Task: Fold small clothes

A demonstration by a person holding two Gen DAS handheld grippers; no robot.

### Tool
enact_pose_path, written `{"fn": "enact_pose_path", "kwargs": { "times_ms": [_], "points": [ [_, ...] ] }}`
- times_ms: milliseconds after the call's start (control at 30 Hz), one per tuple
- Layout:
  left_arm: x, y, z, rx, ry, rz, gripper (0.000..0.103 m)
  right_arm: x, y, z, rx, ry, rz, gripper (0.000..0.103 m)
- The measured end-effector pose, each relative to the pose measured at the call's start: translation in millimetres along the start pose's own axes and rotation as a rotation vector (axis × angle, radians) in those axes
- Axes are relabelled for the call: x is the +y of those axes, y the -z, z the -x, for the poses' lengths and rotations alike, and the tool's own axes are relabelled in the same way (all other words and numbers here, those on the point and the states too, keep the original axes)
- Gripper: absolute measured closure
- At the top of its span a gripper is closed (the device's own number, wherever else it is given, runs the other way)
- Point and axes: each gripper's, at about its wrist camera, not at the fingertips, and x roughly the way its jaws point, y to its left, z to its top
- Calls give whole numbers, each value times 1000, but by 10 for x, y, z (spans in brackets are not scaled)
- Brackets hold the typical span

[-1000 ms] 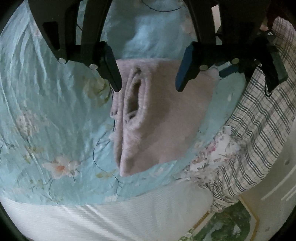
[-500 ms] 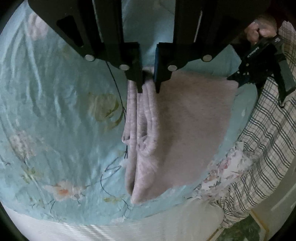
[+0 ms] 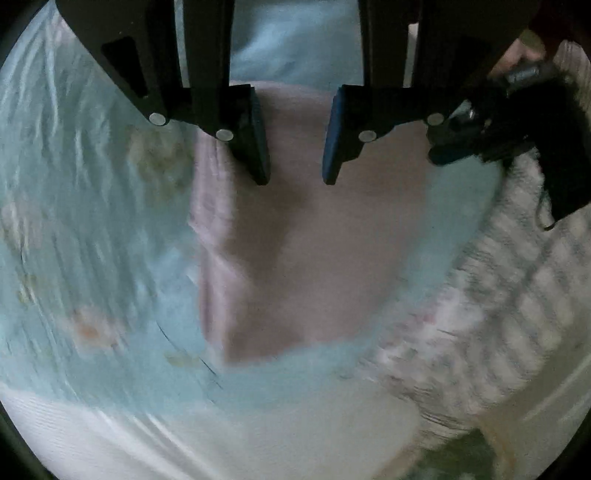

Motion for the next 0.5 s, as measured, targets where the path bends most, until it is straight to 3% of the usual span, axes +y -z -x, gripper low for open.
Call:
{"fn": "enact_pose_path", "kwargs": {
  "times_ms": [67, 133, 300, 500],
  "points": [
    [61, 157, -291, 92, -51, 15, 80, -242, 94, -133, 20, 4, -60, 95],
    [109, 239, -239, 37, -24, 35, 80, -400, 127, -110, 4, -38, -125, 102],
    [156, 252, -215, 45, -7, 77, 80, -343, 104, -83, 14, -4, -117, 102],
    [80, 247, -232, 43, -40, 56, 81, -69, -166, 251, -135, -65, -66, 99]
  ]
}}
